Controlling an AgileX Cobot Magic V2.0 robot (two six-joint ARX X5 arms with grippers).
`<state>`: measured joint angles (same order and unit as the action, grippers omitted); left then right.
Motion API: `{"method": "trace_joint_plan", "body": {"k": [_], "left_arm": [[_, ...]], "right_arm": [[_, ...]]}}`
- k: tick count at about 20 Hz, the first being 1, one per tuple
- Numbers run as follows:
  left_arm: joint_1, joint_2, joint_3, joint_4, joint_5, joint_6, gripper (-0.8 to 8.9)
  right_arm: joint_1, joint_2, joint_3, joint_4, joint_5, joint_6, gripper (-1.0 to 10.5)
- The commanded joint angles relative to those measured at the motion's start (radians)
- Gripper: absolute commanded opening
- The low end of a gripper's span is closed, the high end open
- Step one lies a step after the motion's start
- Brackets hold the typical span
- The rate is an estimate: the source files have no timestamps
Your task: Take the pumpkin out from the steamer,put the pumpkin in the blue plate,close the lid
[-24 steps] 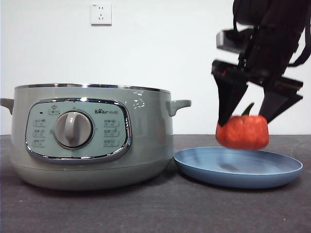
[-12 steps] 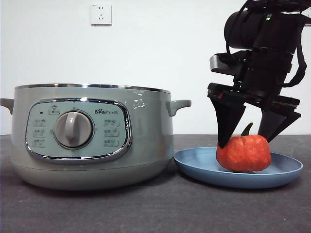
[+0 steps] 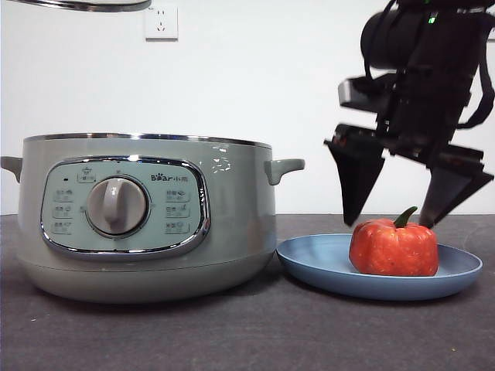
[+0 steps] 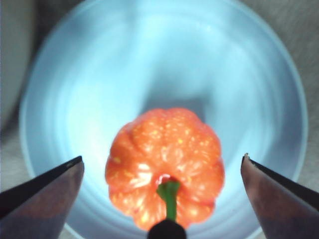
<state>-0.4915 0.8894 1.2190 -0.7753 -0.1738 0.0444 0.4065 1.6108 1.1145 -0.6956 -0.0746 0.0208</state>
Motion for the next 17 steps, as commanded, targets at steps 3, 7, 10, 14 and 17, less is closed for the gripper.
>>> {"method": "trace_joint_plan", "body": {"k": [3, 7, 10, 14, 17], "left_arm": [[0.0, 0.037, 0.012, 0.061, 0.025, 0.009, -0.08], [0.0, 0.123, 0.012, 0.09, 0.085, 0.009, -0.08], [0.0, 0.201, 0.012, 0.142, 0.132, 0.009, -0.08], [-0.001, 0.309, 0.012, 0.216, 0.211, 0.008, -0.08], [-0.002, 0.385, 0.012, 0.258, 0.257, 0.003, -0.08]], "right_arm": [[0.002, -0.156, -0.006, -0.004, 0.001, 0.032, 6.0], [0.002, -0.343, -0.006, -0.013, 0.002, 0.034, 6.0], [0.002, -0.472, -0.006, -0.013, 0.002, 0.034, 5.9], [0.002, -0.606, -0.006, -0.012, 0.003, 0.034, 5.9], [0.002, -0.662, -0.006, -0.012, 0.003, 0.034, 5.9]]}}
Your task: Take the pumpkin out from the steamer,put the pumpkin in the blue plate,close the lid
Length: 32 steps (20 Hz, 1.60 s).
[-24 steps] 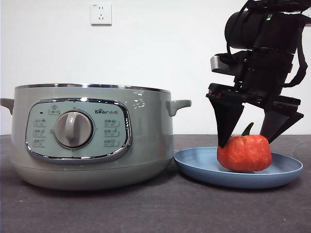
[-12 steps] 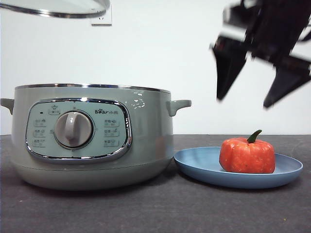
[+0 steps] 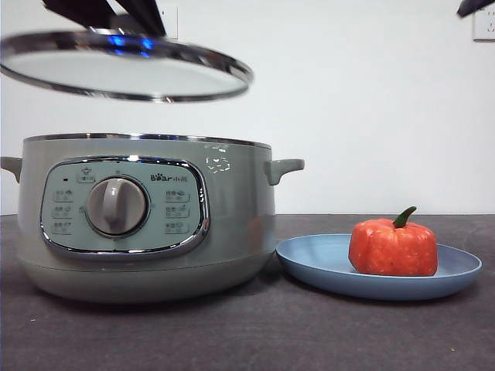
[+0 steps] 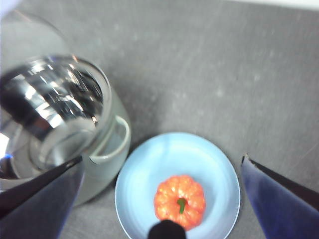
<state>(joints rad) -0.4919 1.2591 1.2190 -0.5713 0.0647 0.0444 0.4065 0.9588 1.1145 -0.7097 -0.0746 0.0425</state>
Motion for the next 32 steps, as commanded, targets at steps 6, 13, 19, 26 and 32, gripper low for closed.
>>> {"method": "trace_joint_plan", "body": {"k": [6, 13, 19, 26, 32], "left_arm": [[-0.014, 0.14, 0.012, 0.069, 0.022, 0.001, -0.08], [-0.014, 0.193, 0.012, 0.019, 0.018, 0.005, 0.02], [-0.011, 0.193, 0.012, 0.027, 0.01, 0.009, 4.07], [-0.011, 0.191, 0.012, 0.054, 0.01, 0.009, 4.07], [-0.013, 0.065, 0.071, -0.067, 0.016, 0.008, 4.06]], "right_arm": [[0.001, -0.027, -0.006, 0.003, 0.006, 0.012, 5.9], [0.0, -0.027, -0.006, 0.004, 0.032, 0.012, 5.9], [0.0, -0.027, -0.006, 0.004, 0.03, 0.012, 5.9], [0.0, -0.027, -0.006, 0.002, 0.029, 0.012, 5.9], [0.001, -0.028, -0.006, 0.001, 0.021, 0.014, 5.9]]}}
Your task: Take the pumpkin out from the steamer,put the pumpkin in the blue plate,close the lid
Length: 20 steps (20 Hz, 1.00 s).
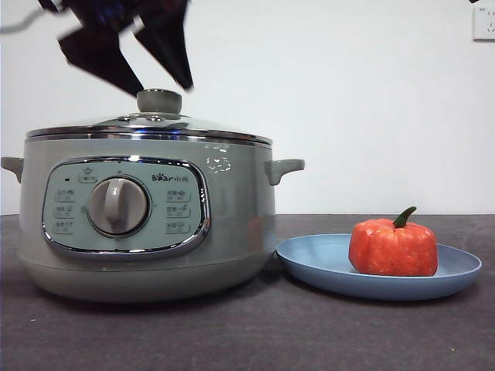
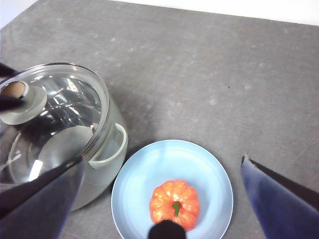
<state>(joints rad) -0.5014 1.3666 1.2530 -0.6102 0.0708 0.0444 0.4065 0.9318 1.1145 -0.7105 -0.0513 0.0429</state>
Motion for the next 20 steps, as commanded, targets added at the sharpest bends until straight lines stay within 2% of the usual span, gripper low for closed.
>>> {"method": "trace_joint_plan", "body": {"k": [1, 2, 3, 4, 5, 6, 9, 11, 15, 20], "left_arm": [[-0.004, -0.071, 0.061, -0.076, 0.016, 0.008, 4.04], [-0.004, -0.102, 0.081, -0.121, 0.016, 0.007, 4.02], [-0.005, -0.135, 0.096, -0.158, 0.016, 0.007, 3.45], [-0.009, -0.172, 0.097, -0.179, 0.016, 0.008, 2.06], [-0.01, -0.201, 0.097, -0.194, 0.016, 0.013, 0.48], [-0.01, -0.233, 0.096, -0.21, 0.011, 0.024, -0.02], [-0.01, -0.311, 0.075, -0.226, 0.0, 0.035, -0.08], [-0.01, -0.371, 0.01, -0.175, -0.006, 0.035, -0.08], [-0.044, -0.51, -0.219, 0.003, -0.025, 0.035, -0.08], [-0.055, -0.565, -0.354, 0.106, -0.053, 0.05, -0.08]], "right_arm": [[0.002, -0.001, -0.006, 0.001, -0.003, 0.021, 5.4], [0.003, -0.002, -0.006, -0.002, -0.009, 0.035, 4.3], [0.003, -0.003, -0.006, -0.003, -0.043, 0.039, 2.9], [0.008, -0.011, -0.006, -0.003, -0.084, 0.037, 1.5], [0.018, -0.023, -0.006, -0.002, -0.088, 0.032, 0.5], [0.034, -0.04, -0.007, -0.002, -0.068, 0.02, -0.2], [0.095, -0.116, -0.06, 0.056, 0.059, 0.029, -0.2], [0.13, -0.191, -0.161, 0.149, 0.138, 0.058, -0.2], [0.177, -0.327, -0.4, 0.383, 0.151, 0.103, -0.2], [0.184, -0.322, -0.446, 0.378, 0.171, 0.13, -0.2]]}}
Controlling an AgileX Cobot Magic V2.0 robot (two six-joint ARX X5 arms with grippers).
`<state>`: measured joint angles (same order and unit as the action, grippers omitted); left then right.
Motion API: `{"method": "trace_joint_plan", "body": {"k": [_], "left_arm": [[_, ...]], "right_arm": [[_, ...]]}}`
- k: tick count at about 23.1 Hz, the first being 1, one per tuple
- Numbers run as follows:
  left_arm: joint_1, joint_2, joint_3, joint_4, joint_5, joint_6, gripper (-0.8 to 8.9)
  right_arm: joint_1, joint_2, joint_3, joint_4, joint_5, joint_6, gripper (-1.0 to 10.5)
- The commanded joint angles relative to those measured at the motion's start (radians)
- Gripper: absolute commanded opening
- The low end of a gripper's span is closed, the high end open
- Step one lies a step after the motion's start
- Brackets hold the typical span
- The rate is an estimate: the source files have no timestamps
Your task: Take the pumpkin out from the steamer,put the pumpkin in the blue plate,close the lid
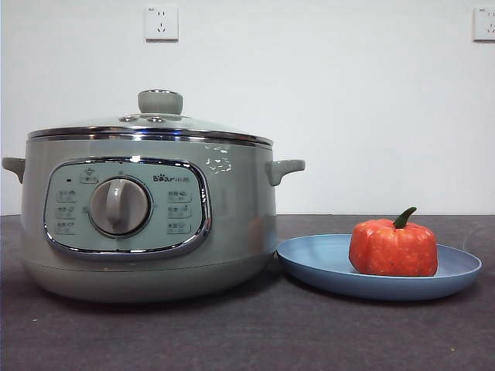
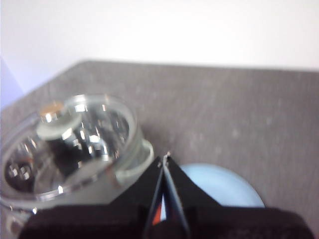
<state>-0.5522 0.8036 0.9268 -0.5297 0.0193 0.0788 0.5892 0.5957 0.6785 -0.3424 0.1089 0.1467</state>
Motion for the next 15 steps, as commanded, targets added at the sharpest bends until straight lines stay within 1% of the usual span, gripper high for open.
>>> {"method": "trace_joint_plan", "body": {"k": [1, 3, 7, 15], "left_arm": [[-0.004, -0.001, -0.029, 0.006, 0.009, 0.001, -0.03], [-0.004, 0.004, -0.029, -0.031, 0.027, -0.021, -0.03], [-0.004, 0.005, -0.029, -0.093, 0.034, -0.024, -0.03], [-0.004, 0.005, -0.029, -0.1, 0.034, -0.024, -0.03]], "right_arm": [[0.001, 0.019, -0.01, 0.007, 0.016, 0.029, -0.2], [0.001, 0.021, -0.01, -0.003, 0.032, 0.028, -0.2], [0.001, 0.022, -0.01, -0.011, 0.029, 0.028, -0.2], [0.001, 0.019, -0.01, -0.011, 0.029, 0.028, -0.2]]}}
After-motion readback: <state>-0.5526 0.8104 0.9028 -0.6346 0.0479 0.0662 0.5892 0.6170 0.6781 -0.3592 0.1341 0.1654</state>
